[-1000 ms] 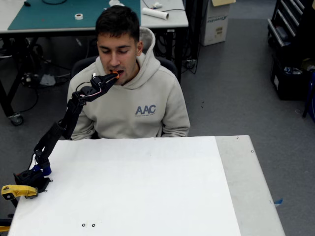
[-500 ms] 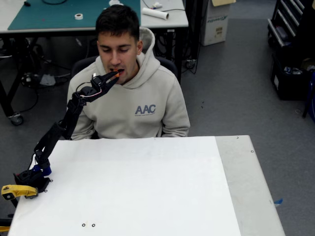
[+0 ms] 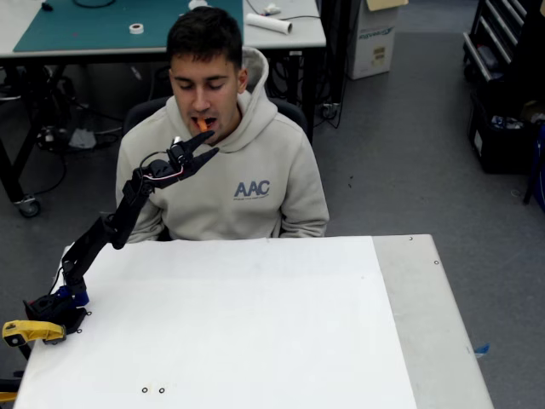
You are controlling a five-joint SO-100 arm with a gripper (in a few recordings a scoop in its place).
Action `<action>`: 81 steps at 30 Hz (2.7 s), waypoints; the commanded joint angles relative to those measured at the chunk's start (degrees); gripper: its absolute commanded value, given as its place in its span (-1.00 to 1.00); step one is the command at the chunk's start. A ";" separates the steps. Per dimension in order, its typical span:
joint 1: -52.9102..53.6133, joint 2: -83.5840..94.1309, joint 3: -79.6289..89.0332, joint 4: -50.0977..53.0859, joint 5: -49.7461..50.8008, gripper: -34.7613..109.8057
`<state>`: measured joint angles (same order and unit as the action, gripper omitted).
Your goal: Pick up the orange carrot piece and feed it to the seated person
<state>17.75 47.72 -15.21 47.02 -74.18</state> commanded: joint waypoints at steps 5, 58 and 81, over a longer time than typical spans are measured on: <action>2.81 0.97 -2.81 0.70 -0.18 -0.15; -4.04 54.32 104.50 0.53 36.04 -0.55; -25.84 118.30 165.59 0.00 48.08 -0.55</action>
<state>-6.50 154.42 148.18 47.11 -30.94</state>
